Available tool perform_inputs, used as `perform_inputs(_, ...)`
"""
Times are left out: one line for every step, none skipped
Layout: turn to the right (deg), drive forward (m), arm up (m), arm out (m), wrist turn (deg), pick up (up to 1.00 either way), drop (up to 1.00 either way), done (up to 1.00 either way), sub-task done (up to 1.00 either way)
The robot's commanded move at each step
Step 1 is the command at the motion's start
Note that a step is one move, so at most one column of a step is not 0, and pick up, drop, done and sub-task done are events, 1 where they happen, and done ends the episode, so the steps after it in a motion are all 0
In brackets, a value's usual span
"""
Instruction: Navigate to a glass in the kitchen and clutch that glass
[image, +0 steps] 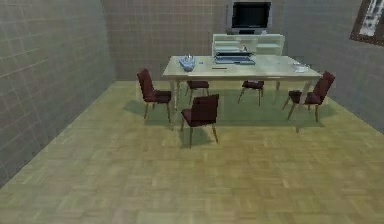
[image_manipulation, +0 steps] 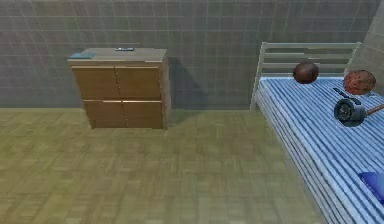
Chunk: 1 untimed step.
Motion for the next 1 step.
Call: perform_inputs(-45.0,0.00,0.00,0.00,0.0,0.00,0.00,0.00,0.00)
